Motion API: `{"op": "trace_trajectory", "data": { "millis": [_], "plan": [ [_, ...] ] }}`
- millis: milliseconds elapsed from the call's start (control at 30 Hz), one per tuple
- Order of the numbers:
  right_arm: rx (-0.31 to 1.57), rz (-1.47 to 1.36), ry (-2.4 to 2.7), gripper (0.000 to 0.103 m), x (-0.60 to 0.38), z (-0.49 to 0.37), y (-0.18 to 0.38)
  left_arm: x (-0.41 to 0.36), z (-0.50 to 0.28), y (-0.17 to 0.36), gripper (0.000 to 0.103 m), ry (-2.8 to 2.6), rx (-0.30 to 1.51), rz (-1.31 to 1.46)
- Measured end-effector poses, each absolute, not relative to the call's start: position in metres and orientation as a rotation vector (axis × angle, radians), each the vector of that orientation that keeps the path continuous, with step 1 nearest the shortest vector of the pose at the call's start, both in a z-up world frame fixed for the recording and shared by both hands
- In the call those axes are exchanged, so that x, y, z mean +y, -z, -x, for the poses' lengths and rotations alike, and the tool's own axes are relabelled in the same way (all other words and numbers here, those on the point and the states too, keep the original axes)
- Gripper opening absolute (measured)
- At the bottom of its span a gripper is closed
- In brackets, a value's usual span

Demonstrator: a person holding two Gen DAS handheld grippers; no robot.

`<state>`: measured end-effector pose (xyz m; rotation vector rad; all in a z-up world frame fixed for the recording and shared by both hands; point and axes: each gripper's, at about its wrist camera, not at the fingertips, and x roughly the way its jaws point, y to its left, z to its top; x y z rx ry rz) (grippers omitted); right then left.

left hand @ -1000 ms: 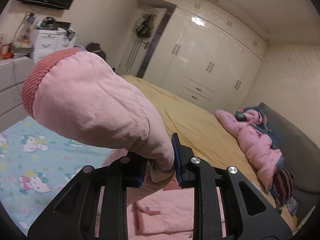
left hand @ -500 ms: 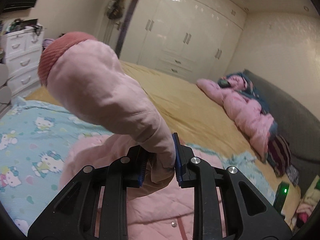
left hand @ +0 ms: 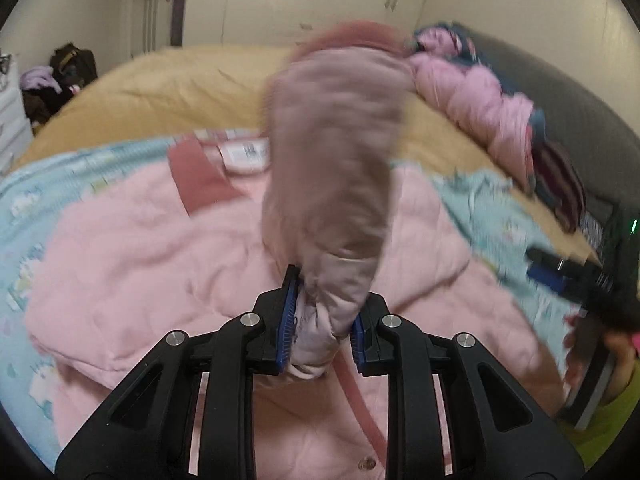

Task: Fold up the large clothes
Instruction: 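Lift the grasped sleeve with the left tool and fold it over the jacket body, then grasp the sleeve cuff with the right tool while the left tool releases it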

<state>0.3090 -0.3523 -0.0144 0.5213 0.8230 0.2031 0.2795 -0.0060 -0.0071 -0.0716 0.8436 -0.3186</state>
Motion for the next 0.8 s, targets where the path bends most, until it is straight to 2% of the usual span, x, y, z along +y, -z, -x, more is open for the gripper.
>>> {"op": "trace_trajectory", "data": {
  "millis": [167, 200, 267, 300, 333, 567, 633, 800],
  "plan": [
    [0.834, -0.519, -0.206, 0.099, -0.35, -0.309, 0.017, -0.017, -0.274, 0.025, 0.018, 0.34, 0.875, 0.008],
    [0.837, -0.518, -0.207, 0.099, -0.349, -0.309, 0.017, -0.017, -0.274, 0.025, 0.022, 0.344, 0.881, 0.008],
    [0.84, -0.52, -0.213, 0.099, -0.347, -0.309, 0.017, -0.018, -0.274, 0.029, 0.038, 0.368, 0.899, 0.021],
    [0.841, -0.525, -0.219, 0.099, -0.345, -0.309, 0.017, -0.018, -0.272, 0.03, 0.051, 0.382, 0.903, 0.022],
    [0.842, -0.531, -0.225, 0.099, -0.345, -0.31, 0.017, -0.02, -0.271, 0.031, 0.059, 0.398, 0.912, 0.021],
    [0.87, -0.575, -0.276, 0.099, -0.334, -0.311, 0.02, -0.044, -0.253, 0.042, 0.083, 0.432, 0.942, -0.074],
    [0.876, -0.576, -0.292, 0.099, -0.329, -0.312, 0.02, -0.047, -0.245, 0.041, 0.094, 0.462, 0.948, -0.075],
    [0.891, -0.602, -0.33, 0.099, -0.318, -0.312, 0.02, -0.04, -0.236, 0.036, 0.094, 0.487, 0.972, -0.045]
  ]
}}
